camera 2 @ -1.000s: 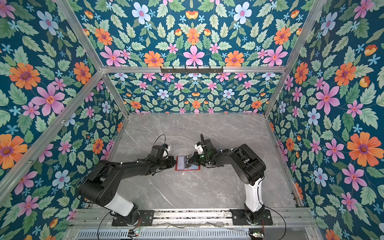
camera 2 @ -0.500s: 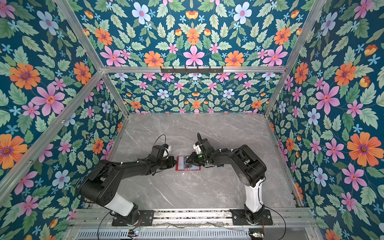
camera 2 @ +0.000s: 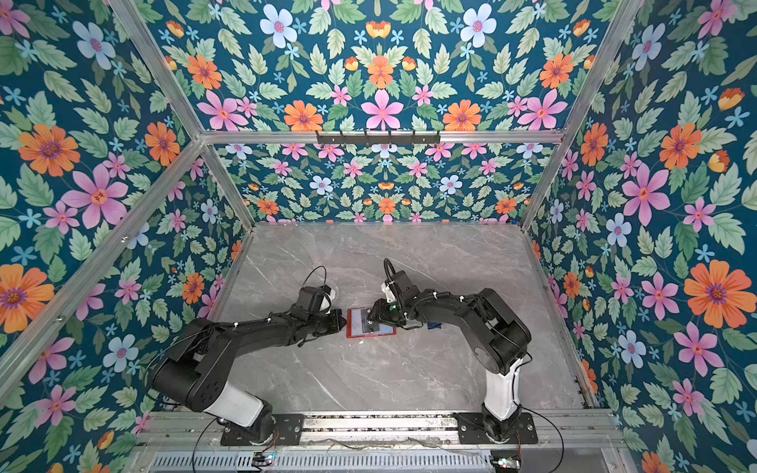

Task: Insert credit cards into a card holder
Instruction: Insert the credit card into the card slot.

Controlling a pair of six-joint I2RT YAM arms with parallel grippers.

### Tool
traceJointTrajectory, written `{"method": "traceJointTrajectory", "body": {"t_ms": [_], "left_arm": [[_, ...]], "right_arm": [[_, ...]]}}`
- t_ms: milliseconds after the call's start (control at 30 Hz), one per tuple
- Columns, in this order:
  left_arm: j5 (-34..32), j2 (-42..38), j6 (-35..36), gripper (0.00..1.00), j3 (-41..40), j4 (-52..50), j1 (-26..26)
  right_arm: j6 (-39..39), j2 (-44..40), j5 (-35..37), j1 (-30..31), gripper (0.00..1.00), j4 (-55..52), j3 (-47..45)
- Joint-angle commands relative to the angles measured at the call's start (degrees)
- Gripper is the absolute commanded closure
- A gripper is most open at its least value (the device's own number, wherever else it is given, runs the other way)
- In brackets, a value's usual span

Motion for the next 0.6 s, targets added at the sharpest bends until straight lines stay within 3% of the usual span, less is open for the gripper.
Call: {"method": "traceJointTrajectory", "body": {"t_ms": [0, 167, 300, 567], "left_arm": [[-0.21, -0.65, 0.58, 0.85, 0.15, -1.51, -0.02], [0.04, -0.99, 0.61, 0.73, 0.17, -1.16, -0.13], [0.71, -1.0, 0.58, 0.71, 0.01, -0.25, -0.39], [2.8, 0.27, 0.39, 0.7, -0.32, 1.95, -0.74]], "right_arm": [[-1.87, -0.96, 2.54, 0.49, 0.51, -3.8, 1.02], [-4.01, -1.64, 5.61, 1.13, 0.51, -7.99, 2.95], [-5.9, -1.64, 9.95, 1.4, 0.56, -13.48, 5.32], [-8.68, 1.32, 15.01, 1.74, 0.78, -21.66, 9.87]]}}
